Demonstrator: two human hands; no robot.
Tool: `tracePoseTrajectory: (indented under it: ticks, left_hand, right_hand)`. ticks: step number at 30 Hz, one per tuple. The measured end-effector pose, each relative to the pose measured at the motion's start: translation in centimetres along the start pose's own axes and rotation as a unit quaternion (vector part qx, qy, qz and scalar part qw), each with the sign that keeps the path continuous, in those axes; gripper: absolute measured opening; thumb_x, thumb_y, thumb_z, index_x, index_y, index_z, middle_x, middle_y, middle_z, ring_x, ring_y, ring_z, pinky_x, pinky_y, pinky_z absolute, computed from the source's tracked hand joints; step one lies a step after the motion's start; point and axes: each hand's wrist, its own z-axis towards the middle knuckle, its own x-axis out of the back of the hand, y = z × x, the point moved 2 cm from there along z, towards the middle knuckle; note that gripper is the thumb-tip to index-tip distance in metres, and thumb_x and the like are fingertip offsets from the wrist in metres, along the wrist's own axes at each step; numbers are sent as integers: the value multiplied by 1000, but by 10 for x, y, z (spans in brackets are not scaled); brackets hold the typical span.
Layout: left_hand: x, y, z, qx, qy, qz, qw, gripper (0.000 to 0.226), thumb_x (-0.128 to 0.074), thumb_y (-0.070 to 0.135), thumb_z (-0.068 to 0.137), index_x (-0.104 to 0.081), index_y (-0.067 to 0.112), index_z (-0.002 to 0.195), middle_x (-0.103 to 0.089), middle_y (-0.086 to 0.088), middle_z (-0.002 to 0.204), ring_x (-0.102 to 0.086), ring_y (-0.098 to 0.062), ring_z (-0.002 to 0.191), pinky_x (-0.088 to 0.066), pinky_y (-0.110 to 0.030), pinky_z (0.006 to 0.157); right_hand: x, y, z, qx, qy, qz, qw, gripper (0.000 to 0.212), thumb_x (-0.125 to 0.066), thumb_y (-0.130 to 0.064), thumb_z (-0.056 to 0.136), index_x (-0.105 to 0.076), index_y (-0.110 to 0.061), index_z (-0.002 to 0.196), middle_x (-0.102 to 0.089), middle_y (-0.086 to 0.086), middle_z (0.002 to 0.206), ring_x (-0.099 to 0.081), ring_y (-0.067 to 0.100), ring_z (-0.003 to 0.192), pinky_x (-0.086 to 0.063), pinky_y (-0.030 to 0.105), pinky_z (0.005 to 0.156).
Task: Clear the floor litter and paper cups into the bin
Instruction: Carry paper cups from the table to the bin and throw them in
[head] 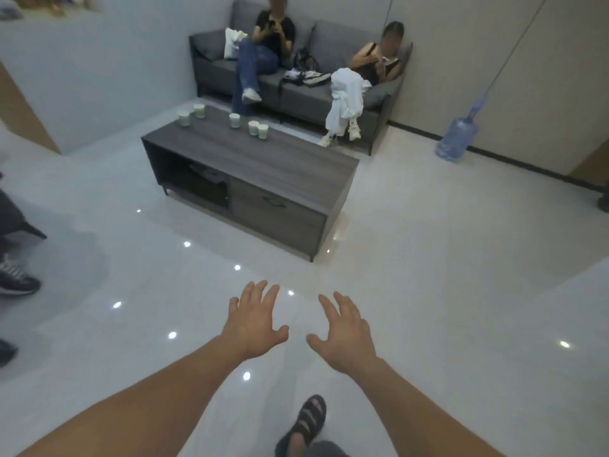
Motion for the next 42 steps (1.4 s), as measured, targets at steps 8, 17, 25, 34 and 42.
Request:
tracePoseTrajectory:
  ticks: [8,17,25,34,42]
  left_hand:
    - [55,-63,107,95,13,24,995,87,-48,61,84,-5,27,151,-2,-1,160,3,-24,147,-11,-47,116]
    - [102,-126,209,179,27,-3,983,84,-47,60,84,-9,26,151,-5,0,159,4,-23,147,-11,-47,117]
    - [134,-229,335,181,35,-22,983,84,-48,60,84,-11,26,151,-8,-1,159,0,-24,147,-13,-50,116]
    - [188,-325,466,137,3,-16,990,85,-50,60,82,-13,26,150,-10,-1,159,-3,-25,146,-14,-49,115]
    - [217,-361,613,115,7,-10,993,89,-54,59,77,-12,28,150,-12,1,157,-8,-25,145,-18,-48,115]
  right_hand:
    - [27,-54,163,83,-59,-14,995,82,-51,-59,90,-7,-33,155,0,-1,164,3,23,150,-15,50,119]
    - [63,-116,307,160,-75,-65,982,82,-49,-62,89,-8,-35,154,-3,-2,164,-1,24,151,-18,50,119]
    - [67,-192,448,161,-75,-77,981,82,-51,-62,89,-9,-35,153,-3,-2,163,0,24,150,-15,54,117]
    - [87,-252,579,97,-106,-69,987,83,-50,-58,89,-10,-29,155,-5,0,163,-5,22,149,-21,49,117]
    - [101,-270,728,76,-95,-52,991,83,-50,-57,88,-11,-27,154,-8,2,161,-10,23,147,-22,48,114]
